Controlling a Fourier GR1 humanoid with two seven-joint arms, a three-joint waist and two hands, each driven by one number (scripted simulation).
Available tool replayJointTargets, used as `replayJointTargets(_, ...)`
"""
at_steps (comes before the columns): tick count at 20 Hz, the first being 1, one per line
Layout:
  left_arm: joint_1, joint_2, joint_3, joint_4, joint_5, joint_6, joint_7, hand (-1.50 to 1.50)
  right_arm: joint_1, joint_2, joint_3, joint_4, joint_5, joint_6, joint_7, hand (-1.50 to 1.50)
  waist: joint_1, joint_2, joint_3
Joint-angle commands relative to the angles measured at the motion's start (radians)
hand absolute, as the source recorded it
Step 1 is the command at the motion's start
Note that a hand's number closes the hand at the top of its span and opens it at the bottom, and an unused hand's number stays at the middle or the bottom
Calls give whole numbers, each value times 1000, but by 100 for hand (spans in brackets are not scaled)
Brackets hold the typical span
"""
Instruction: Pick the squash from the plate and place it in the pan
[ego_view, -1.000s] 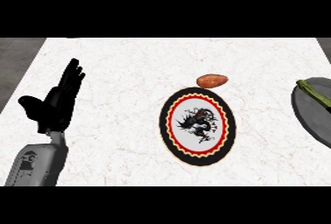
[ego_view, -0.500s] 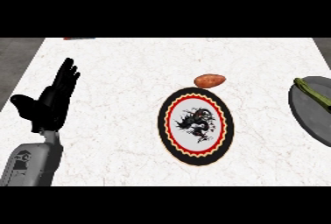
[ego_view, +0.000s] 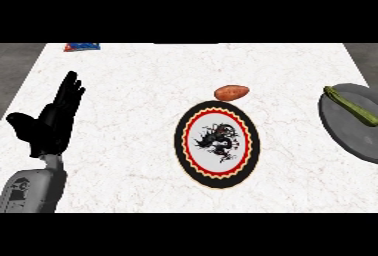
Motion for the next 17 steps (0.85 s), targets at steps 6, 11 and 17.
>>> replayJointTargets(6,81,23,41,-3,17,-26,-54,0,253,41,-16,-218,-114,251,-74,-150,-27,-11,-7)
replayJointTargets(11,57,-13,6,-40,-15,20,-4,0,411,101,-41,-426,-187,368,-13,-150,-33,-10,-8)
replayJointTargets(17,18,32,30,-58,23,-33,50,0,591,291,-35,-808,-220,357,128,-150,-20,-4,-5)
